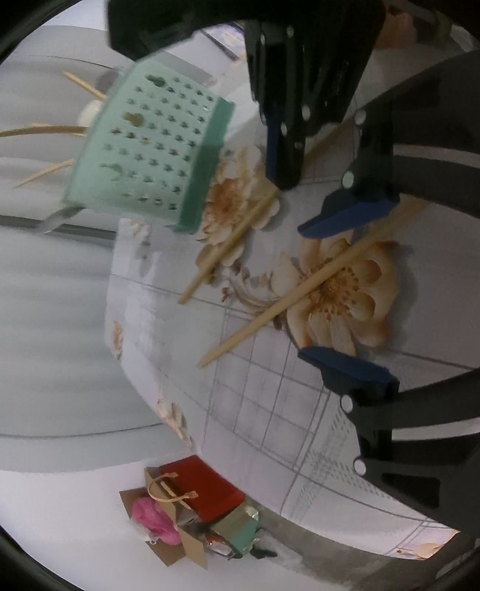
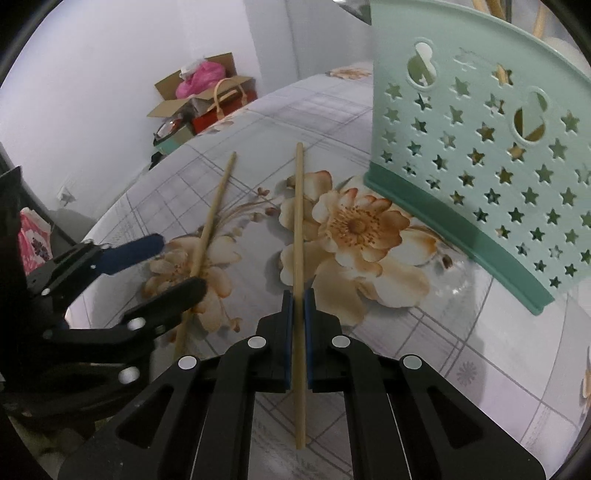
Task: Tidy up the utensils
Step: 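Grasp one chopstick with the right gripper while the left grasps the other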
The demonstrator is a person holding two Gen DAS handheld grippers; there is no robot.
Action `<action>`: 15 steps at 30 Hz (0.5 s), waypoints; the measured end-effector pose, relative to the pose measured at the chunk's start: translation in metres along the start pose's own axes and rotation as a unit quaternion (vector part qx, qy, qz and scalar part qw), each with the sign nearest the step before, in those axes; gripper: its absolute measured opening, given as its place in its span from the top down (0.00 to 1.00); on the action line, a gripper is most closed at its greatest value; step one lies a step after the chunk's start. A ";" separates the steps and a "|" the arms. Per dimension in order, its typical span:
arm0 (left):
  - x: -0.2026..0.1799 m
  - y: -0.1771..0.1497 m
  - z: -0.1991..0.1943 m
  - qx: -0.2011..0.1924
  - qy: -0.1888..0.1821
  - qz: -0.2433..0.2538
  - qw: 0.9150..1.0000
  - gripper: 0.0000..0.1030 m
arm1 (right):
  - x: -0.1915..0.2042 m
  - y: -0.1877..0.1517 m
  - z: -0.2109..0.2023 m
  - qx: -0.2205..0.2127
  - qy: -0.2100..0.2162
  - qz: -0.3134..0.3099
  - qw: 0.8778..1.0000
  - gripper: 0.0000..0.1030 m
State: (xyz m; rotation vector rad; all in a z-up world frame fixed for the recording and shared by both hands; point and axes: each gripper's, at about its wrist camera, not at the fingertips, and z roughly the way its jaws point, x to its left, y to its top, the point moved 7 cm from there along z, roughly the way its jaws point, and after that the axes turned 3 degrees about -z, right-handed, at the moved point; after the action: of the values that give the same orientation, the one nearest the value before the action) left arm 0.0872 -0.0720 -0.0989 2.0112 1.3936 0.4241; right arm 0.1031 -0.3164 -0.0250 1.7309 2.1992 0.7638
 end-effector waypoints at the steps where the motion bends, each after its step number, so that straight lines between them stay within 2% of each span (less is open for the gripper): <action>1: -0.001 -0.001 0.002 0.000 0.010 0.007 1.000 0.48 | 0.000 -0.001 -0.001 0.000 0.000 0.000 1.000 0.96; 3: -0.004 -0.002 0.004 0.000 0.034 0.027 0.999 0.54 | 0.001 0.000 -0.001 -0.001 0.000 -0.001 1.000 0.96; 8: 0.005 0.002 0.007 0.002 0.052 0.011 0.999 0.89 | 0.003 0.004 0.002 0.000 0.003 -0.002 1.000 0.96; 15: 0.017 -0.004 0.002 0.003 0.054 -0.018 0.998 0.94 | 0.002 0.002 0.000 0.000 0.010 -0.002 1.000 0.96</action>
State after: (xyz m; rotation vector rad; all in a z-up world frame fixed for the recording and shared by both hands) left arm 0.0922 -0.0565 -0.1047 1.9894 1.4954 0.5189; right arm 0.1039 -0.3139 -0.0234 1.7250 2.2158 0.7818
